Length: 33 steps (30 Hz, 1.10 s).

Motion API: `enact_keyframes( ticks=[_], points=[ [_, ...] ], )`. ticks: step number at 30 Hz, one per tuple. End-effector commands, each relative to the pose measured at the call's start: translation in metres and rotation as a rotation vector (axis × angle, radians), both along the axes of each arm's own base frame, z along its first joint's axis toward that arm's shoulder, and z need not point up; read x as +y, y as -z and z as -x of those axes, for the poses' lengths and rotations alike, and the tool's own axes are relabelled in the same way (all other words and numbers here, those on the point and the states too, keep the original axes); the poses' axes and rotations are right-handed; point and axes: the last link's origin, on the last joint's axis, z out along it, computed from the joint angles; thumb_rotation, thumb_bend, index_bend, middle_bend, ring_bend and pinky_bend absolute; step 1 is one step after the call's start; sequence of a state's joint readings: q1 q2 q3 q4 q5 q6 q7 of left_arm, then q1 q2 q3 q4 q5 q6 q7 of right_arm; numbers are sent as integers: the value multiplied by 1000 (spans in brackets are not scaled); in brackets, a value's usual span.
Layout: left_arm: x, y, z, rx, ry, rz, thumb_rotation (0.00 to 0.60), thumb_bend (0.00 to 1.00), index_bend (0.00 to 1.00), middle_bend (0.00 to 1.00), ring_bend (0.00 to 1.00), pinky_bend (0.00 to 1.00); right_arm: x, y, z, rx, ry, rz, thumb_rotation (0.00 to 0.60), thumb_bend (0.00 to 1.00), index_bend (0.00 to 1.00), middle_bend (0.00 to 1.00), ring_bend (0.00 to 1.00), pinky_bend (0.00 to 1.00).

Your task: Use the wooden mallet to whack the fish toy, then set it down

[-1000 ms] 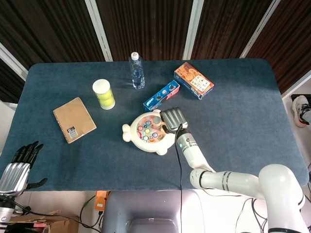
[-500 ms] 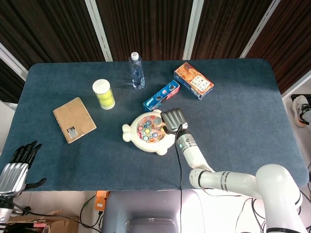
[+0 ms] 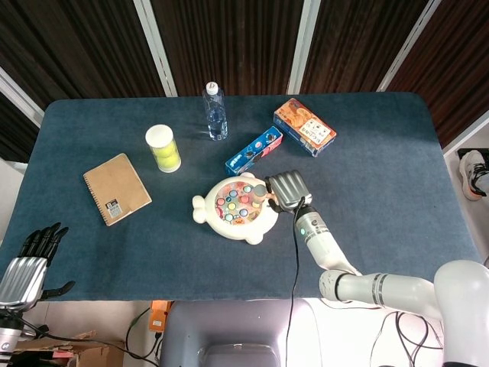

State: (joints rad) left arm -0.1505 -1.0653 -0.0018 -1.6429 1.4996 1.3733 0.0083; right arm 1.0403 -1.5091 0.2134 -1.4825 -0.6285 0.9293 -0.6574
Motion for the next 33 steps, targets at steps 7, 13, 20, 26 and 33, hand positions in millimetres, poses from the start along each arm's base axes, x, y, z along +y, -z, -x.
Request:
enact_keyframes(
  ticks=[7,13,20,26,33],
  points=[
    [0,-1,1,-3,-3,-5,600,78,0,0,0,78,-1,9,5,8,6,-19,600,531,980,789,727,747],
    [0,-2,1,-4,-2,-6,600,78,0,0,0,78,-2,17,8,25,10,-29,600,531,980,789,728,747],
    [-1,-3,1,-6,0,-9,600,78,0,0,0,78,-3,19,12,37,20,-30,600,531,980,789,728,747],
    [-2,-3,1,-7,2,-12,600,78,0,0,0,78,-2,8,10,-3,13,-8,600,531,980,789,728,747],
    [-2,-3,0,-7,4,-10,600,78,0,0,0,78,8,-23,36,-8,-19,51,600,531,979,789,727,747]
  ],
)
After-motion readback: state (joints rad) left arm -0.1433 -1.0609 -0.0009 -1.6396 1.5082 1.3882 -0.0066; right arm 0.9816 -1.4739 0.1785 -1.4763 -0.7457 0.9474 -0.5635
